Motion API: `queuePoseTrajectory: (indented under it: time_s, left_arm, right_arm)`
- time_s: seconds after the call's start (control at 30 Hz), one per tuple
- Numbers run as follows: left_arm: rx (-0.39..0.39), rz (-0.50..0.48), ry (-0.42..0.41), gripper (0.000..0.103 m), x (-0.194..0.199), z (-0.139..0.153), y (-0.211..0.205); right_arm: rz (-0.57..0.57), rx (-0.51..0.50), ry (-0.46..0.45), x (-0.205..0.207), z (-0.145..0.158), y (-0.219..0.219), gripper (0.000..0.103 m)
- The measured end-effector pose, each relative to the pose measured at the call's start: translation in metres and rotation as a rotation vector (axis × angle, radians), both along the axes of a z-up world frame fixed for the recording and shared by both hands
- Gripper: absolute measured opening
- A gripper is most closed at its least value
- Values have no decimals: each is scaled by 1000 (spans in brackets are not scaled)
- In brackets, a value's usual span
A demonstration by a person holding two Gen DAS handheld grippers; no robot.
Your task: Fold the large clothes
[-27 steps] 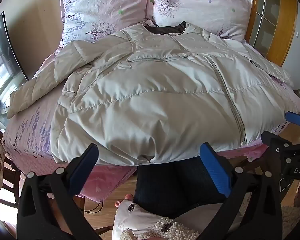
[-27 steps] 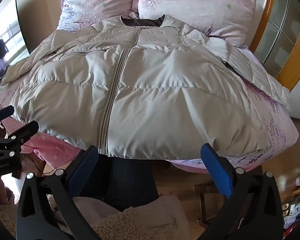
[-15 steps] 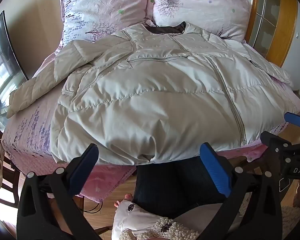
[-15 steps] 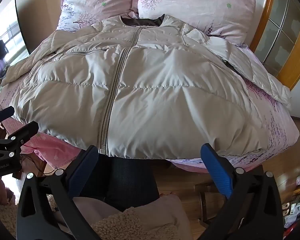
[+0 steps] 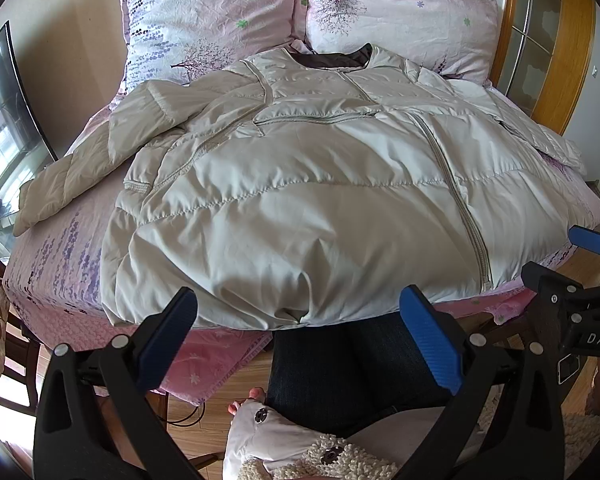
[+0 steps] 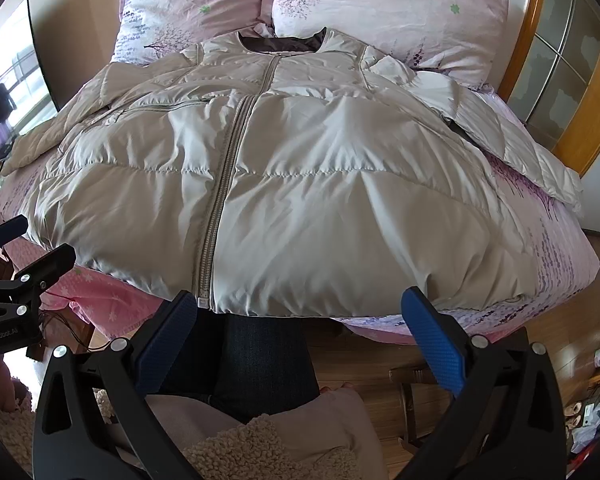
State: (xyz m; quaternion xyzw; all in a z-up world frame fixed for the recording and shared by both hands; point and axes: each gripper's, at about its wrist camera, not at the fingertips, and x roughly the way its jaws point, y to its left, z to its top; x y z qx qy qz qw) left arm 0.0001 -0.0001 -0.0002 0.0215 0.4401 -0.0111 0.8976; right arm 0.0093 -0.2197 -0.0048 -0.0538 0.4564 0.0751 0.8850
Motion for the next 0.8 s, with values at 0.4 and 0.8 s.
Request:
queuePoseTrajectory:
  time_s: [0.4, 0.8]
  left_arm:
    - [-1, 0, -1, 101, 0, 0, 0]
    - [-2, -1, 0, 101, 0, 0, 0]
  right_arm:
    - [-4, 5, 3, 4, -2, -2, 102]
    - [-13, 14, 5, 4, -1, -5, 102]
